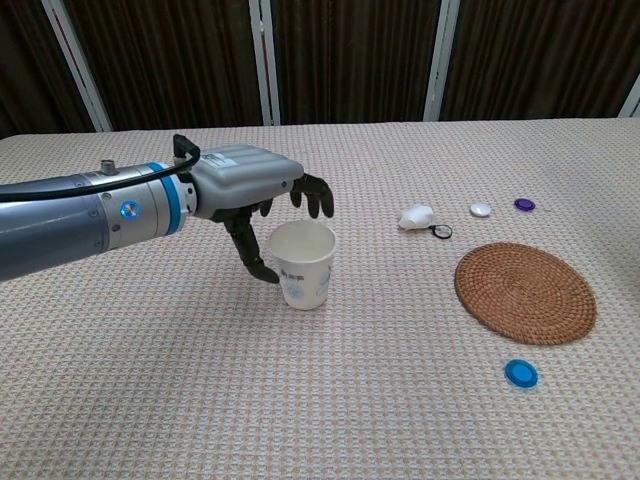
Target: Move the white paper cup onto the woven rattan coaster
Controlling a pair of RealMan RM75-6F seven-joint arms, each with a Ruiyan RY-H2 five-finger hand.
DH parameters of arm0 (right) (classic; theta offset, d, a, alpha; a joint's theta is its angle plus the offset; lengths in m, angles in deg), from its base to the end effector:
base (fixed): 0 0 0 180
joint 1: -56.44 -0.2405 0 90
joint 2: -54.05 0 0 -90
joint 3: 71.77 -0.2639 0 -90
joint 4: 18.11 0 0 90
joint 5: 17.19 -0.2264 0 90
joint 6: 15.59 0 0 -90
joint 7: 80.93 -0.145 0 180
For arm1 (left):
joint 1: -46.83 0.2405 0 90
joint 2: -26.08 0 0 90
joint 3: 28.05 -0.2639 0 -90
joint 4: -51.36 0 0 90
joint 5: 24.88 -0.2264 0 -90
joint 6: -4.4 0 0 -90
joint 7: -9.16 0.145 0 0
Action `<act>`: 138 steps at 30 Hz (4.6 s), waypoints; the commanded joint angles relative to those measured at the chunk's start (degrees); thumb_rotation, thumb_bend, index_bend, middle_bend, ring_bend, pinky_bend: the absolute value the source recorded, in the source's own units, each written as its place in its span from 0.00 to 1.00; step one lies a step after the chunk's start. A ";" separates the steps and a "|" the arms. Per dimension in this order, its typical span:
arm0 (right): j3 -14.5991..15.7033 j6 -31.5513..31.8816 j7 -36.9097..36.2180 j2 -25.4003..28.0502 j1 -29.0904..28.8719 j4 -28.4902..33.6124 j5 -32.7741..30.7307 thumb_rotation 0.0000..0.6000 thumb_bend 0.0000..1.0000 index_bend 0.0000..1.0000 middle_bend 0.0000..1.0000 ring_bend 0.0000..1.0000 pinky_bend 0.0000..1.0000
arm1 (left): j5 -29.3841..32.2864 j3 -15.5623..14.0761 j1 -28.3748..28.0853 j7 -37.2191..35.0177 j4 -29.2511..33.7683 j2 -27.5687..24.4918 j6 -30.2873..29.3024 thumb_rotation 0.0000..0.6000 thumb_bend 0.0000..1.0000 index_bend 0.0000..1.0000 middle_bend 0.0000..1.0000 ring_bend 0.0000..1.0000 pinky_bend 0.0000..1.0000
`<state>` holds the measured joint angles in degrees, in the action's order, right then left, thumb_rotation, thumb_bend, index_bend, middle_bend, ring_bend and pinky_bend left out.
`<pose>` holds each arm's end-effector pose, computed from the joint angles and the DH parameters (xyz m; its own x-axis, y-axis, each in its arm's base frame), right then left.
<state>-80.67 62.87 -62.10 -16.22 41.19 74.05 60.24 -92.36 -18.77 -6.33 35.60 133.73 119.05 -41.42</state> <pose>-0.2880 -0.2616 0.1185 0.5593 0.0416 0.8280 -0.8274 -0.0342 0.5606 -0.0813 0.3525 -0.0767 0.6416 0.2082 0.7383 0.6508 -0.6571 -0.3803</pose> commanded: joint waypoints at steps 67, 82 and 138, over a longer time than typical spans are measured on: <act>-5.52 -39.19 -1.20 -26.79 -39.34 -15.93 -6.12 1.00 0.20 0.22 0.37 0.29 0.16 | 2.84 -1.20 36.72 -8.25 16.63 -28.04 -38.38 1.00 0.00 0.00 0.00 0.00 0.00; -7.80 -35.04 -6.66 -26.35 -37.78 -13.05 -9.64 1.00 0.25 0.30 0.43 0.33 0.17 | 2.79 -0.61 36.95 -8.85 16.50 -28.37 -36.73 1.00 0.00 0.00 0.00 0.00 0.00; 5.64 -12.13 -25.95 -1.20 -12.48 -4.34 6.66 1.00 0.00 0.00 0.00 0.00 0.00 | 0.59 -1.02 37.40 -8.24 18.06 -28.35 -33.13 1.00 0.00 0.00 0.00 0.00 0.00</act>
<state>-74.75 48.87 -88.60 -19.36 27.34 67.22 66.47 -91.75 -19.78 31.05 27.38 151.77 90.72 -74.53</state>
